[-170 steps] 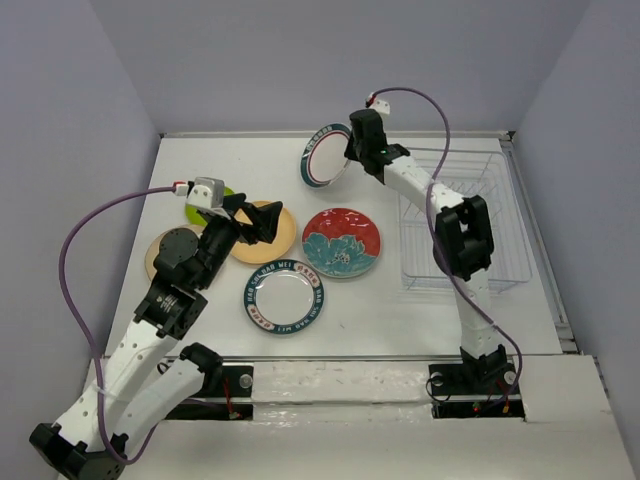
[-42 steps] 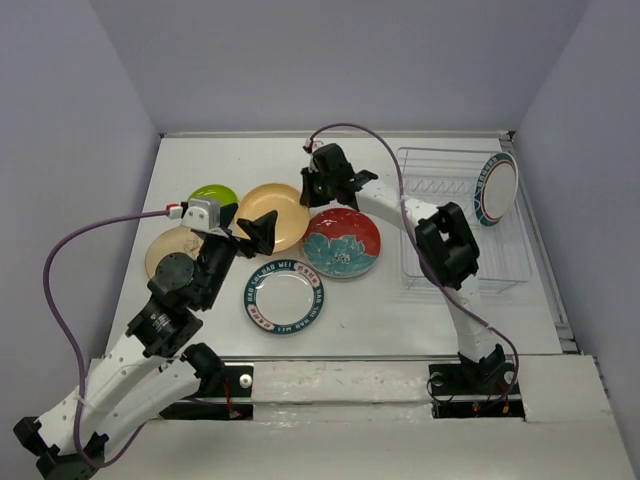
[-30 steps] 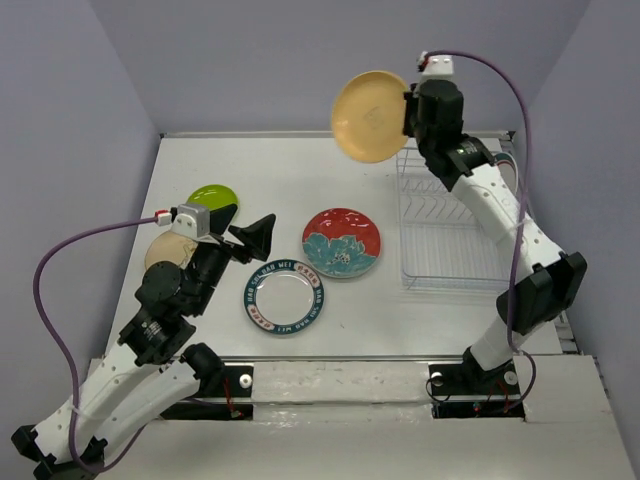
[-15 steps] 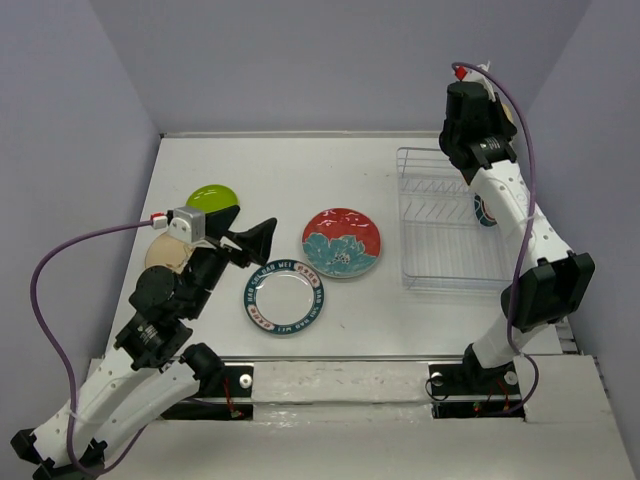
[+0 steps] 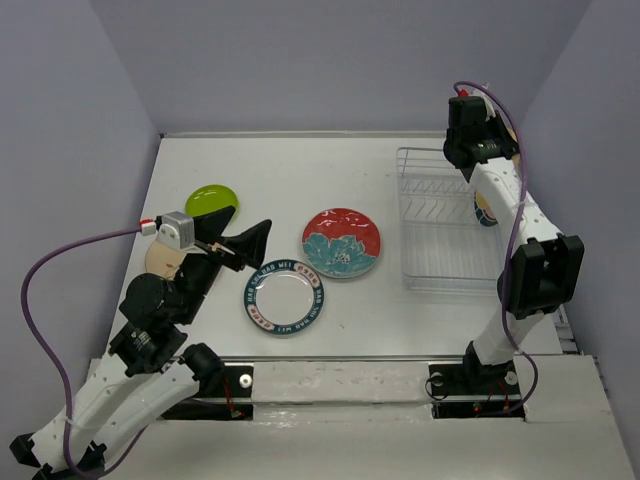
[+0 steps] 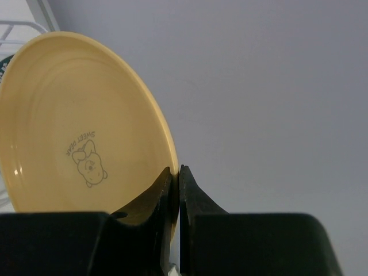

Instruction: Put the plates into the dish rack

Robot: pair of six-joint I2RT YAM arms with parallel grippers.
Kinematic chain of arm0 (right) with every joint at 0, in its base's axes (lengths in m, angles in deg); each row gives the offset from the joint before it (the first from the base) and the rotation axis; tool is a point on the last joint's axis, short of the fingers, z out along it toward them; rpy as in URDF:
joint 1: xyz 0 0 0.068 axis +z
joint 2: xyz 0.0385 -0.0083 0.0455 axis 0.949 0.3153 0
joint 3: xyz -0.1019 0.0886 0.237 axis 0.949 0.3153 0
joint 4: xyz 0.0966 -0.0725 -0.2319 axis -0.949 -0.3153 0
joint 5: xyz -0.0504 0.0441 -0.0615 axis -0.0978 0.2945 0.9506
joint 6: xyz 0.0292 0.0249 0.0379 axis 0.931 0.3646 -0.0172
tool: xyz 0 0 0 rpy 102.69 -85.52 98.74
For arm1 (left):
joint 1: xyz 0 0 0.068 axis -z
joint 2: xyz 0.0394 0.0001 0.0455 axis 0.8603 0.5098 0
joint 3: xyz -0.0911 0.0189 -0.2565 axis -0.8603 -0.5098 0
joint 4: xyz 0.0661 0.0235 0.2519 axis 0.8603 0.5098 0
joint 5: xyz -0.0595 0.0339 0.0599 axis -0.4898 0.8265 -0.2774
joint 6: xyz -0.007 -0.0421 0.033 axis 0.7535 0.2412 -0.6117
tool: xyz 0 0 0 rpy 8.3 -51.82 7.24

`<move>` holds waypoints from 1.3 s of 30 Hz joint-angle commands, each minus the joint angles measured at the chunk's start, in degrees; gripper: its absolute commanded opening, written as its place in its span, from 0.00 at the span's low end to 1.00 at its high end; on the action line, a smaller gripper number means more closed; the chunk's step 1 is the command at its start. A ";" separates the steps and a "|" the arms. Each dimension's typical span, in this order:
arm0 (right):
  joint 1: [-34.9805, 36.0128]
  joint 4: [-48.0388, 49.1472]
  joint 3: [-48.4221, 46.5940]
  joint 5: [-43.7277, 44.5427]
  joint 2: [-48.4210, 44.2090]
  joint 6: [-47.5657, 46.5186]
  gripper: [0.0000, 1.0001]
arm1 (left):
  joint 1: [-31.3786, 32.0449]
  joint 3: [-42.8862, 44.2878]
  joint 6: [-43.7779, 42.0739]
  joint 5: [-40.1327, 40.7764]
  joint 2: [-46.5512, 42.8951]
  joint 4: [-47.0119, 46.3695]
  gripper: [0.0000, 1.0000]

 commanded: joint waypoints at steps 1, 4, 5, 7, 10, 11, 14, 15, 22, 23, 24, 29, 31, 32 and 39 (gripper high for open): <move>-1.70 0.56 1.94 -2.29 -0.28 0.03 0.07 | 0.59 0.82 -0.03 -0.01 -0.56 -3.33 0.99; -2.93 0.56 1.50 -3.70 1.30 -0.23 0.07 | 1.03 0.73 -0.11 0.07 -0.56 -3.33 0.99; -2.93 0.65 1.33 -3.97 2.00 -0.84 0.07 | 1.12 0.73 -0.20 0.34 -0.56 -3.33 0.99; -3.45 0.83 0.54 -4.24 2.62 -1.37 0.07 | 1.38 0.73 -0.38 0.95 -0.47 -3.24 0.99; -3.45 0.92 -0.78 -3.62 3.15 -2.86 0.07 | 1.64 0.73 -0.55 1.39 -0.47 -3.24 0.99; -3.45 1.09 -1.13 -3.53 3.15 -3.31 0.07 | 1.73 0.73 -0.64 1.39 -0.47 -3.24 0.99; -3.45 1.36 -2.36 -1.96 2.72 -5.24 0.07 | 1.82 0.73 -0.55 1.22 -0.47 -3.24 0.99; -3.45 1.36 -2.54 -1.60 2.63 -5.85 0.07 | 1.82 0.73 -0.47 1.13 -0.65 -3.24 0.99; -2.84 2.58 -1.75 0.42 1.04 -7.79 0.07 | 2.00 0.82 -0.29 0.78 -1.35 -3.33 0.99; -2.84 2.76 -1.84 0.77 1.13 -8.23 0.07 | 2.08 0.82 -0.20 0.69 -1.35 -3.33 0.99; -2.14 3.11 -2.19 1.03 1.22 -9.10 0.07 | 2.17 0.82 -0.20 0.69 -1.61 -3.33 0.99; -2.14 4.16 -1.14 0.60 1.75 -10.78 0.07 | 2.26 0.73 -0.47 1.48 -2.41 -3.33 0.99; -2.14 6.52 1.57 0.16 1.22 -12.53 0.07 | 2.35 0.73 -0.55 1.74 -2.41 -3.33 0.99; -1.61 7.41 2.72 -0.36 0.96 -13.23 0.07 | 2.44 0.73 -0.64 1.74 -2.41 -3.33 0.99; 0.23 11.90 9.93 -5.64 -1.33 -16.41 0.07 | 2.79 0.73 -0.55 1.66 -2.32 -3.33 0.99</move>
